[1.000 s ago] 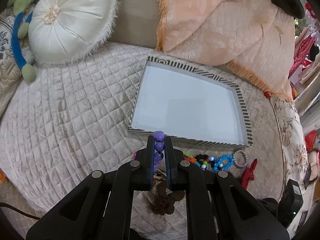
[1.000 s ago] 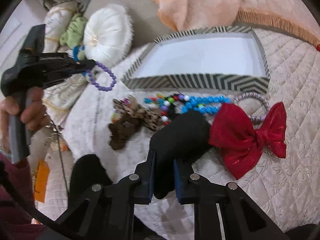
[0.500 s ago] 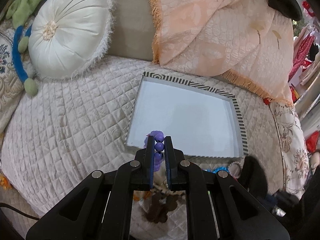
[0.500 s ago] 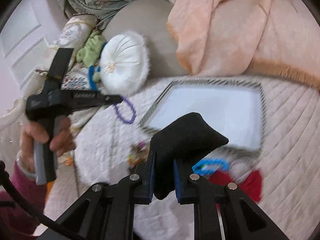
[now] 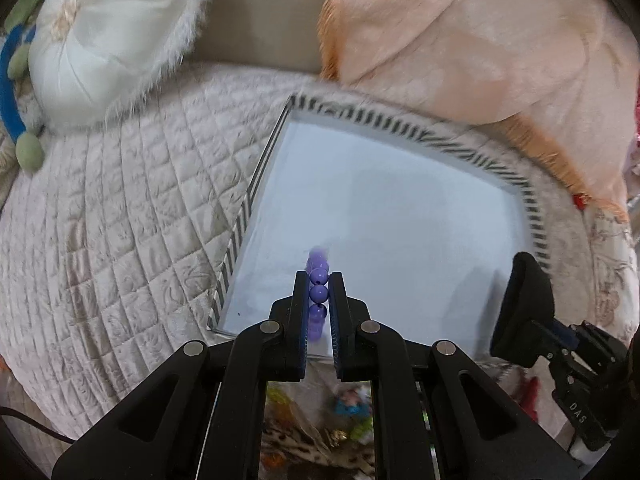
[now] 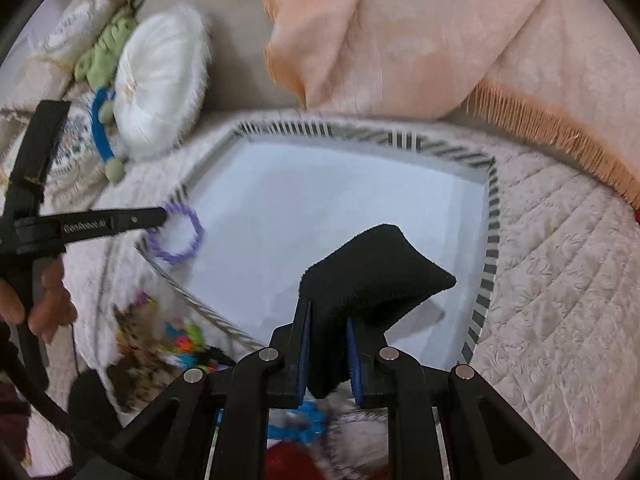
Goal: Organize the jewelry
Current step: 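Place the purple bracelet in the tray with the left tool while the right tool sets the black pillow inside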
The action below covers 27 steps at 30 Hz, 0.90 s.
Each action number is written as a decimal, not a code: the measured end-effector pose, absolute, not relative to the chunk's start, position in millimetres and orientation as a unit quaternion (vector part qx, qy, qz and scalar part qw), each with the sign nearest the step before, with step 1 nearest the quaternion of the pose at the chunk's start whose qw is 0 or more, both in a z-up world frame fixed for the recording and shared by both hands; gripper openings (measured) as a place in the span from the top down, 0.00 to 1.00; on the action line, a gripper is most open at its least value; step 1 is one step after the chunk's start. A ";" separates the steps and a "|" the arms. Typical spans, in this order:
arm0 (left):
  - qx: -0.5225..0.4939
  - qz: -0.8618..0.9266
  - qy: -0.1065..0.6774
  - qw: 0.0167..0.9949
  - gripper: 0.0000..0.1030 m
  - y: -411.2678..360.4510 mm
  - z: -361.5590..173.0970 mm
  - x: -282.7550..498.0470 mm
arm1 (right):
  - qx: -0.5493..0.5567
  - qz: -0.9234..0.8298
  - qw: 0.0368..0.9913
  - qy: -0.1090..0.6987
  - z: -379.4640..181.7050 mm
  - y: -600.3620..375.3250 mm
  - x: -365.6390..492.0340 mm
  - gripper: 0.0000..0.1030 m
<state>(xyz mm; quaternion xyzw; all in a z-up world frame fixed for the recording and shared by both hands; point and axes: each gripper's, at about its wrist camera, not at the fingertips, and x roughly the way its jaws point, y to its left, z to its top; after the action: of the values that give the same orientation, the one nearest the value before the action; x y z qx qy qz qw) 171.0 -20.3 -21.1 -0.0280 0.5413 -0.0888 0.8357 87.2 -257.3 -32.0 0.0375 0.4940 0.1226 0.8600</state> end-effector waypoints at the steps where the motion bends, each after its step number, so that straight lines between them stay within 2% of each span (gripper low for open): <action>1: -0.026 -0.085 0.545 0.834 0.92 -19.0 -26.3 172.2 | 0.036 0.122 0.857 0.499 -35.2 -258.8 88.0 0.85; 7: -0.021 -0.068 0.565 0.822 0.92 -15.5 -49.4 173.4 | 0.046 0.125 0.838 0.529 -55.5 -276.4 93.4 0.85; 9: -0.019 -0.068 0.568 0.820 0.92 -18.1 -53.3 169.1 | 0.049 0.127 0.835 0.533 -56.9 -281.1 94.1 0.69; 13: -0.010 -0.066 0.563 0.824 0.91 -23.8 -54.9 159.7 | 0.062 0.121 0.843 0.520 -49.1 -290.7 89.5 0.61; 16: -0.009 -0.061 0.558 0.828 0.89 -23.9 -51.1 156.4 | 0.072 0.120 0.848 0.512 -41.5 -292.4 82.8 0.61; 21: -0.011 -0.059 0.543 0.837 0.59 -24.0 -39.1 145.2 | 0.089 0.109 0.859 0.493 -29.8 -289.6 67.7 0.60; 24: -0.011 -0.057 0.535 0.843 0.58 -24.8 -30.1 136.9 | 0.093 0.098 0.868 0.478 -18.4 -286.7 56.6 0.59; 27: -0.001 -0.055 0.511 0.858 0.58 -24.3 -18.7 127.4 | 0.091 0.095 0.875 0.466 -8.2 -278.8 48.1 0.53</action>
<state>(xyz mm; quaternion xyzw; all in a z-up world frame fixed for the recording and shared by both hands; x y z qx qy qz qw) 127.4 -24.3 -18.7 -0.0011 0.5114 -0.0551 0.8576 48.1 -278.8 -8.2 0.0905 0.4657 0.0946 0.8752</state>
